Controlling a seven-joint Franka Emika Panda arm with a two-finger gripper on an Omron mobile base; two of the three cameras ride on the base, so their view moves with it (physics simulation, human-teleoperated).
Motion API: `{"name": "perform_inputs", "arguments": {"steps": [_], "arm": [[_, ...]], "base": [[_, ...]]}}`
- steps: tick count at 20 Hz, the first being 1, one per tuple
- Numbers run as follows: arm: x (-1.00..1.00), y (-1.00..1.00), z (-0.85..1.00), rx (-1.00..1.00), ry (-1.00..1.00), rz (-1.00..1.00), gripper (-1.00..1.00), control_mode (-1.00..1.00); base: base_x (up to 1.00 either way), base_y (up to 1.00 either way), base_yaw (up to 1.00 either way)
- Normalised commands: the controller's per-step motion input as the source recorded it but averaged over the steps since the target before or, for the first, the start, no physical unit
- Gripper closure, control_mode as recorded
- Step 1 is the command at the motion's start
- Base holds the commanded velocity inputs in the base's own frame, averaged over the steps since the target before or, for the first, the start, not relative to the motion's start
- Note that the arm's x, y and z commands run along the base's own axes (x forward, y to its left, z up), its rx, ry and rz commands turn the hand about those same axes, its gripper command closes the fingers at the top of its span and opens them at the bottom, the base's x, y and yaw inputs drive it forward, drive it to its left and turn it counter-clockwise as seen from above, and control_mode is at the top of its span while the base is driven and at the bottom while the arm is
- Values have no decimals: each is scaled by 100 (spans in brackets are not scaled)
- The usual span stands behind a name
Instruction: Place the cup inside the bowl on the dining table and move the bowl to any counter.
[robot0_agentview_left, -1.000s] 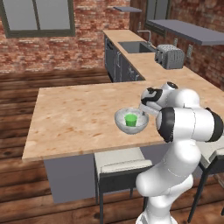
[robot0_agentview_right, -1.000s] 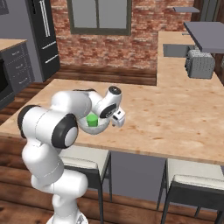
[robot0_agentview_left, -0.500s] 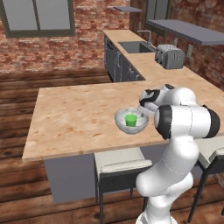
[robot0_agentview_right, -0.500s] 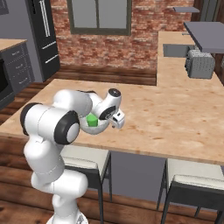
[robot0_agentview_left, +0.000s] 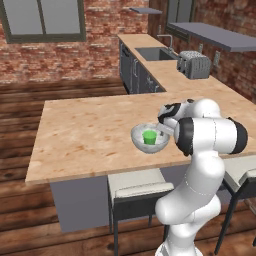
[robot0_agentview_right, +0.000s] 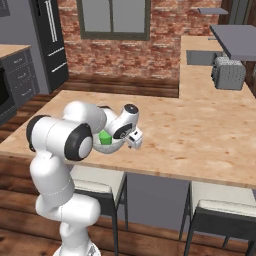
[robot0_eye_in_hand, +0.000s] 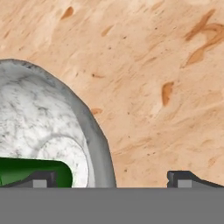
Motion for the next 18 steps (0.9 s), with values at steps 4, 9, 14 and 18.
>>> {"name": "perform_inputs", "arguments": {"steps": [4,9,14,18], "arm": [[5,0,-10,0,0,0,-100,-100],[1,0,-4,0,2,0,-100,-100],[0,0,0,0,1,0,-100,-100],[0,0,0,0,0,0,100,-100]], "base": [[0,0,0],[0,0,0],[0,0,0],[0,0,0]]}}
